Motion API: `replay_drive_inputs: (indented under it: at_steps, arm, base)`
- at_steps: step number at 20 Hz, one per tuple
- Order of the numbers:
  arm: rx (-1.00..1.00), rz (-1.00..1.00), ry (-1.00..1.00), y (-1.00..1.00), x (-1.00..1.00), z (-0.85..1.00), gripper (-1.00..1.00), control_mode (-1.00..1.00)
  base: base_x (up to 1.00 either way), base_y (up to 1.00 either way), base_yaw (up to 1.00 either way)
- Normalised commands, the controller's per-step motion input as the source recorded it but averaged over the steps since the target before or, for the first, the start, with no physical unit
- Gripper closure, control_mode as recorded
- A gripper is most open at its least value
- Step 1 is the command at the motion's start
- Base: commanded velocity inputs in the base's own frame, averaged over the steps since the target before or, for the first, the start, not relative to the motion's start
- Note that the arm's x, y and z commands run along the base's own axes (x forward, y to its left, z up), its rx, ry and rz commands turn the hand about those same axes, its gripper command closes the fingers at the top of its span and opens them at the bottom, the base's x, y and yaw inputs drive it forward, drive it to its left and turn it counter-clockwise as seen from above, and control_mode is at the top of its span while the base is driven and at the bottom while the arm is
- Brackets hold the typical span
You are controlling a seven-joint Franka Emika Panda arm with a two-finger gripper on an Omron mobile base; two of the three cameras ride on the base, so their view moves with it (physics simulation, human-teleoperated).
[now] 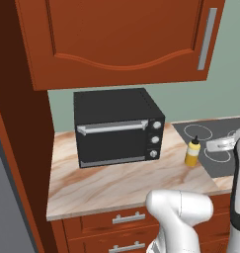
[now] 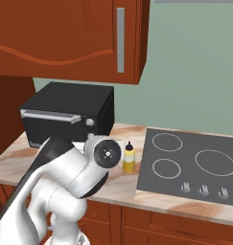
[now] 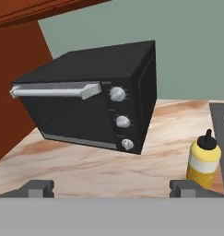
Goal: Take 2 condiments from the cabinet and move them on the counter near the stove.Make sure the condiments are lined up with each other, next to each other.
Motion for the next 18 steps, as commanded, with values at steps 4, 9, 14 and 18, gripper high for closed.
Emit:
replay_drive_inputs:
  at_steps: [4,9,14,18]
  arm:
    - [0.00,-0.06,0.22,0.19,-0.15,0.38,-1.00,-1.00]
    - [-0.06,-0.05,0.20,0.36,-0.06,0.06,-1.00,-1.00]
    - [-0.11,-0.09,0.09,0.45,-0.01,0.00,-1.00,-1.00]
    - [-0.10,-0.07,0.04,0.43,0.00,0.00,-1.00,-1.00]
  base:
    - [0.00,0.00,0.00]
    - [0.00,0.00,0.00]
    - [0.00,0.00,0.00]
    - [0.00,0.00,0.00]
